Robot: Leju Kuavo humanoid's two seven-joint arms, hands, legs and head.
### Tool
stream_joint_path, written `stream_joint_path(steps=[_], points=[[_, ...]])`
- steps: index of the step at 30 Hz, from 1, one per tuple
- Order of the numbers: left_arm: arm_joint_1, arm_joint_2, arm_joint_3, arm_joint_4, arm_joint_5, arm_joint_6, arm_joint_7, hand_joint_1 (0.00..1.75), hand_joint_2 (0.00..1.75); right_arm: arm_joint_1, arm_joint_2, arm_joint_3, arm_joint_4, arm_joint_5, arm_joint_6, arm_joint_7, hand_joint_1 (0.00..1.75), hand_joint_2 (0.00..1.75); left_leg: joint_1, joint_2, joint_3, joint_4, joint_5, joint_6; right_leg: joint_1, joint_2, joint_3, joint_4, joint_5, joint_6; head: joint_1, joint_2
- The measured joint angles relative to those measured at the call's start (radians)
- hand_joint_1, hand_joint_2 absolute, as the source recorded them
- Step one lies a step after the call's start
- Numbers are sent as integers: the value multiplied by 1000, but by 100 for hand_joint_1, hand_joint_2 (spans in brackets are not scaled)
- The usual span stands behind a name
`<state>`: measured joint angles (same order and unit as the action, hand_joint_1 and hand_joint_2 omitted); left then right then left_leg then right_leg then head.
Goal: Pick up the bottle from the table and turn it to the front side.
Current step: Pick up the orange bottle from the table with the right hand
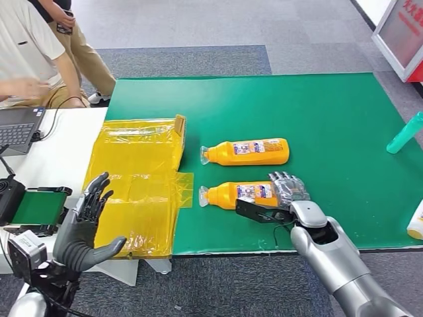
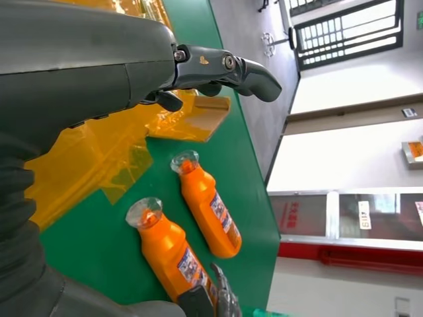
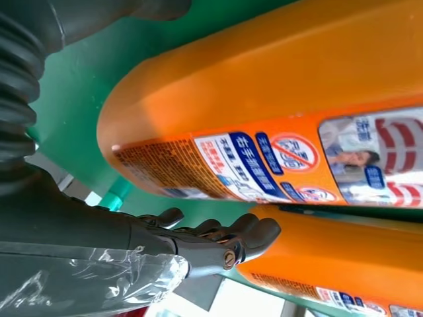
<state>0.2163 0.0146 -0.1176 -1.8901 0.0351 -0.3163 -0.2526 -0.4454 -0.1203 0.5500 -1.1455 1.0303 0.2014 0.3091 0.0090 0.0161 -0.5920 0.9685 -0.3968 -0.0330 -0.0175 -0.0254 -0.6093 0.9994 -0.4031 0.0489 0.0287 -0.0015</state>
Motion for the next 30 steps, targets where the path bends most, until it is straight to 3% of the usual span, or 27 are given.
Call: stream_joint_path(steps=[11,14,15,18,19,20,30], points=[[-7,1,-47,17,8,-5,4,0,175,-30,23,7,106,90,-97,-2,0,175,0,0,0,0,1,0,0,0,0,0,0,0,0,0],[-8,0,-54,19,12,-6,4,0,175,-31,30,7,127,104,-106,-6,9,175,0,0,0,0,1,0,0,0,0,0,0,0,0,0],[-8,0,-55,20,12,-6,4,0,175,-31,33,6,132,107,-107,-7,24,175,0,0,0,0,1,0,0,0,0,0,0,0,0,0],[-9,1,-58,20,13,-6,4,0,175,-32,38,6,143,113,-103,-13,138,175,0,0,0,0,1,0,0,0,0,0,0,0,0,0],[-9,1,-60,20,14,-6,4,0,175,-32,39,6,146,114,-99,-17,167,175,0,0,0,0,1,0,0,0,0,0,0,0,0,0],[-9,1,-60,20,15,-6,4,0,175,-33,40,6,150,115,-94,-21,175,175,0,0,0,0,1,0,0,0,0,0,0,0,0,0],[-13,3,-61,20,17,-9,-1,0,175,-58,47,7,173,107,-74,-51,175,175,0,0,0,0,1,0,0,0,0,0,1,0,0,0]])
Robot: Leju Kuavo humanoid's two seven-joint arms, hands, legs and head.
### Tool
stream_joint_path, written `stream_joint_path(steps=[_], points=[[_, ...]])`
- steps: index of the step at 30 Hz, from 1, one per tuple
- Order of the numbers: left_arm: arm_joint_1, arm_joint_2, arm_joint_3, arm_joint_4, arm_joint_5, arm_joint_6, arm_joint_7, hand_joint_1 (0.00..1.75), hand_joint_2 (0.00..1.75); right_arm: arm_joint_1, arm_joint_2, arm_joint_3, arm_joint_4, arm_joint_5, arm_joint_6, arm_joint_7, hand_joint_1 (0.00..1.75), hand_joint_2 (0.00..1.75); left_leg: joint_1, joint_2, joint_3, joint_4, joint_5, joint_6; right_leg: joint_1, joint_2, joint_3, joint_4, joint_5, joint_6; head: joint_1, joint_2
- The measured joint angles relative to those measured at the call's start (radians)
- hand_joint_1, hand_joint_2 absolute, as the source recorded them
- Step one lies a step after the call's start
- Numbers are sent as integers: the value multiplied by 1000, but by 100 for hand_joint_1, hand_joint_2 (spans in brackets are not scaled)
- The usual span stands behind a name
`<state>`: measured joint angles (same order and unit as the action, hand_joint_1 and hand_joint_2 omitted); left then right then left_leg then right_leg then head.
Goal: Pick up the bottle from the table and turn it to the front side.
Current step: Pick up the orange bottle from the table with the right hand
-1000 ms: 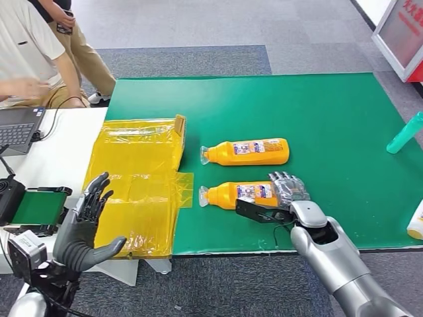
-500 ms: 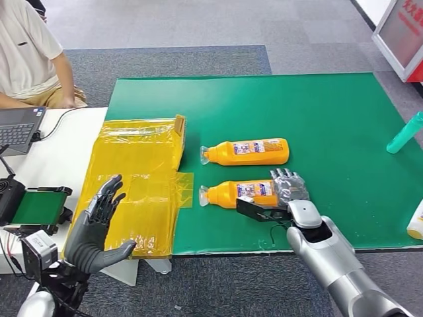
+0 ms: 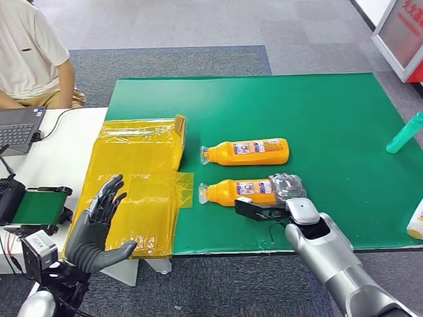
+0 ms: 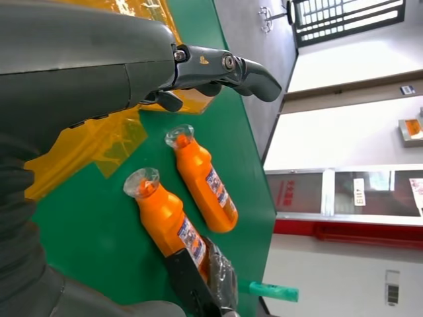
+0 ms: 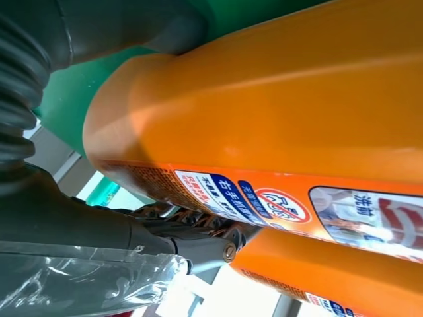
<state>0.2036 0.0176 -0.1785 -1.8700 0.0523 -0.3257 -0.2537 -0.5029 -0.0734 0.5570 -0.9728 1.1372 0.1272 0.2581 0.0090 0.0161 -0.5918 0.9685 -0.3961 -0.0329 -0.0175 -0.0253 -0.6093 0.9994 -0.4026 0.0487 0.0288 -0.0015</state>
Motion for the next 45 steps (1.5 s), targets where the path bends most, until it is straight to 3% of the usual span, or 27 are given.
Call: stream_joint_path(steps=[6,14,23,26,30,36,41,45], points=[[0,1,0,0,0,0,-5,0,175,3,3,-12,-3,-84,-10,-50,175,175,0,0,0,0,0,0,0,0,0,0,0,0,0,0],[9,3,6,6,14,2,-44,0,175,180,39,-147,-208,-648,-15,-266,175,175,0,0,-1,0,0,0,0,0,-1,0,0,0,0,0],[-28,-8,23,24,80,2,-67,0,175,372,61,-173,-549,-897,-120,-433,175,175,0,0,-2,0,-1,0,0,0,-2,0,0,0,0,0],[-65,-23,25,31,114,20,-51,0,175,415,78,-172,-631,-912,-170,-475,175,175,0,0,-2,0,-1,-1,0,0,-2,0,0,-1,0,0],[-108,-49,24,47,170,50,-16,0,175,452,99,-160,-697,-829,-284,-538,175,175,0,0,-2,0,0,-1,0,0,-2,0,0,-1,0,0],[-147,-74,3,73,207,39,3,0,175,467,112,-130,-730,-769,-380,-565,175,175,0,0,-2,0,0,0,0,0,-2,0,1,-1,0,0],[-202,-85,-94,105,218,-23,32,0,175,452,115,-98,-718,-685,-492,-560,175,175,0,0,-2,0,0,0,0,0,-2,0,1,0,0,0],[-268,-102,-223,139,159,-10,51,0,175,425,124,-67,-672,-658,-528,-554,175,175,0,0,-2,0,0,0,0,0,-2,0,1,0,0,0]])
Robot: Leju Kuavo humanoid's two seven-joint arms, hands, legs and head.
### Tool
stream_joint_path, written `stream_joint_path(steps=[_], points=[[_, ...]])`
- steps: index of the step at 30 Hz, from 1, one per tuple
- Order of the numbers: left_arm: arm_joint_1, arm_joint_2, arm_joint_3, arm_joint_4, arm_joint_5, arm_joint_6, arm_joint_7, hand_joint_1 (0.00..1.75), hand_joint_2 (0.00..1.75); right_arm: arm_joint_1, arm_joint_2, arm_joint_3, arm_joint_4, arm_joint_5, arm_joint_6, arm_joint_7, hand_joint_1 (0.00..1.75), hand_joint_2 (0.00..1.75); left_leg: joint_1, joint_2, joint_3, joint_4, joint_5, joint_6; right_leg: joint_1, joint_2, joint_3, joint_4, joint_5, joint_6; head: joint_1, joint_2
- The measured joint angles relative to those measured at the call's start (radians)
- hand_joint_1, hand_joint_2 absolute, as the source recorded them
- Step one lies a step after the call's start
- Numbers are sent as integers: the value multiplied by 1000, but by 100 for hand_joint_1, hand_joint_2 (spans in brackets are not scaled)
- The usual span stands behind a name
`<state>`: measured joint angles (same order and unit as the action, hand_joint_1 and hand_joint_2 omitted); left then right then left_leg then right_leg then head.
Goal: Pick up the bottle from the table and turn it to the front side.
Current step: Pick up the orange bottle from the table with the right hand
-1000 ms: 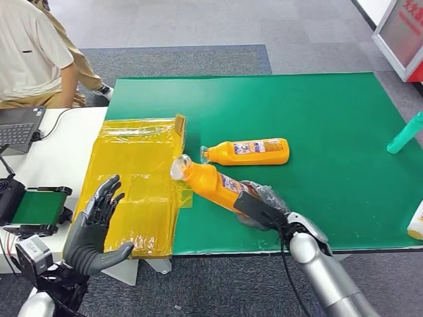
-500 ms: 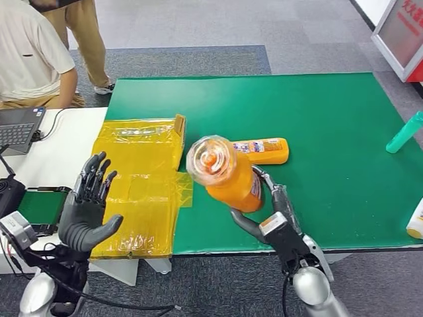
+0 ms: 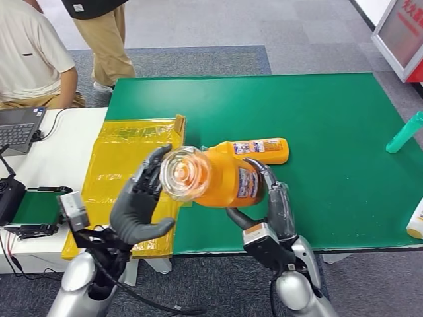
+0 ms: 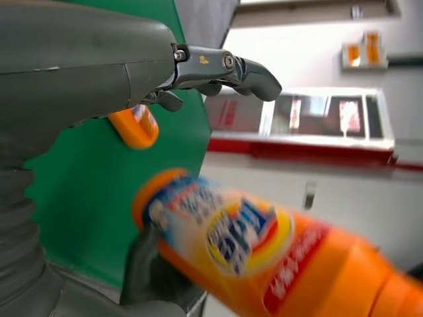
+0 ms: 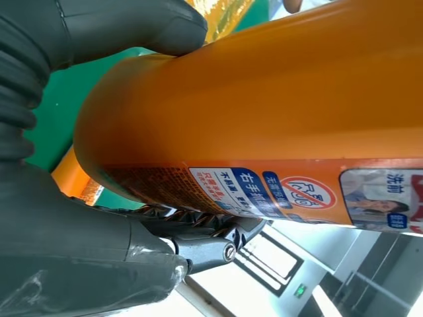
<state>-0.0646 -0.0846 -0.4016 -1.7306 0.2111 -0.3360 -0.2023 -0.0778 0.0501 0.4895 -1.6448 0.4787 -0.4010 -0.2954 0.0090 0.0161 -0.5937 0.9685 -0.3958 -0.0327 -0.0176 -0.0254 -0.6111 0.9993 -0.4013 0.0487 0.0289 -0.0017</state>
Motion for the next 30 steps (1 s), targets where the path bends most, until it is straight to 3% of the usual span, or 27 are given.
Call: stream_joint_path(steps=[4,10,30], points=[[-51,-9,-82,18,-87,57,6,0,175,-11,3,20,22,8,-17,16,175,175,0,0,0,0,0,0,0,0,0,0,0,0,0,0],[-93,-12,-136,29,-140,72,14,0,175,-18,3,27,39,4,-17,28,174,175,0,0,0,0,1,0,0,0,0,0,0,0,0,0],[-112,-13,-162,29,-180,66,17,0,175,-1,-4,38,43,76,-16,31,160,175,0,0,0,0,1,0,0,0,0,0,0,0,0,0]])
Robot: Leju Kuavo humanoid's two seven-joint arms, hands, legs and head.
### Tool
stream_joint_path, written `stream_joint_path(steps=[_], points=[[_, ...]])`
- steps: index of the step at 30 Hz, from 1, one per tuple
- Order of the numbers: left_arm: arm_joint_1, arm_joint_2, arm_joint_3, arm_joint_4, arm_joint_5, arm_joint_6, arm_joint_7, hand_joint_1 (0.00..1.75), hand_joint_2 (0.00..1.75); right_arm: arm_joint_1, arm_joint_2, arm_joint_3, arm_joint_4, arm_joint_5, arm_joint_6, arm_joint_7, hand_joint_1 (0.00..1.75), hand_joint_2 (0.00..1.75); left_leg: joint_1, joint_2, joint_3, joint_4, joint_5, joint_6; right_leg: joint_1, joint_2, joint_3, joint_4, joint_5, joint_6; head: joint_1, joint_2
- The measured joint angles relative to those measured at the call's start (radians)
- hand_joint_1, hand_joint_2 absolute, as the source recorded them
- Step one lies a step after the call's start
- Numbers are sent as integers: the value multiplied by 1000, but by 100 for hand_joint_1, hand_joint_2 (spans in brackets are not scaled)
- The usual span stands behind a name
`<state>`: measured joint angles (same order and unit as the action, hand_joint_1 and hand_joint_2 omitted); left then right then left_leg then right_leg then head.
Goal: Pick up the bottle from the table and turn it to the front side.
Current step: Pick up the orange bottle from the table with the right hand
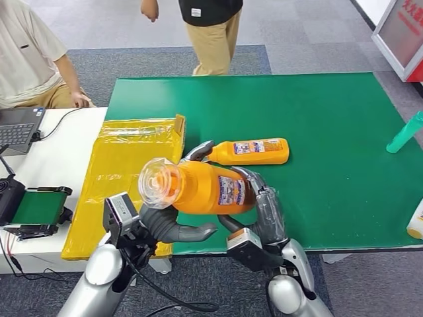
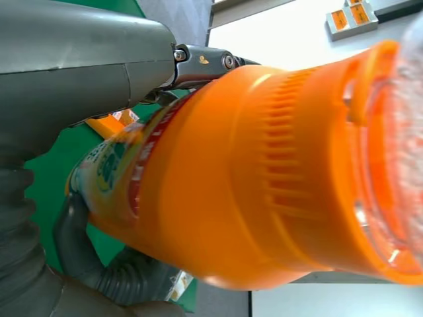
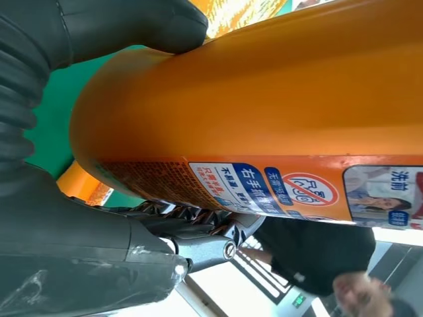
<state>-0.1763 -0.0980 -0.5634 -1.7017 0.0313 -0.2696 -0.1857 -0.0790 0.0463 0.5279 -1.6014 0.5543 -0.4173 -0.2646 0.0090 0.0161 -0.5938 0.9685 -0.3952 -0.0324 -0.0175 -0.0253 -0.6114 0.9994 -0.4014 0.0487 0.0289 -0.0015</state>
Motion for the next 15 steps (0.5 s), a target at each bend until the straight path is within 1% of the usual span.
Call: stream_joint_path(steps=[6,7,10,11,12,15], points=[[0,0,-1,0,-4,-5,4,1,175,10,-3,0,-4,28,-8,1,159,175,0,0,0,0,0,0,0,0,0,0,0,0,0,0],[0,0,-2,0,-5,-7,4,21,175,11,-4,0,-5,32,-9,1,158,175,0,0,0,0,0,0,0,0,0,0,0,0,0,0],[0,0,-5,0,-9,-10,4,151,175,15,-6,0,-8,36,-12,1,156,175,0,0,0,0,0,0,0,0,0,0,0,0,0,0],[0,0,-6,0,-10,-11,5,175,175,16,-7,0,-9,38,-12,1,153,175,0,0,0,0,0,0,0,0,0,0,0,0,0,0],[0,0,-6,0,-10,-12,5,175,175,18,-8,0,-10,39,-12,1,150,175,0,0,0,0,0,0,0,0,0,0,0,0,0,0],[0,1,-7,0,-10,-15,6,175,175,24,-9,-1,-16,45,-13,1,120,175,0,0,0,0,0,0,0,0,0,0,0,0,0,0]])
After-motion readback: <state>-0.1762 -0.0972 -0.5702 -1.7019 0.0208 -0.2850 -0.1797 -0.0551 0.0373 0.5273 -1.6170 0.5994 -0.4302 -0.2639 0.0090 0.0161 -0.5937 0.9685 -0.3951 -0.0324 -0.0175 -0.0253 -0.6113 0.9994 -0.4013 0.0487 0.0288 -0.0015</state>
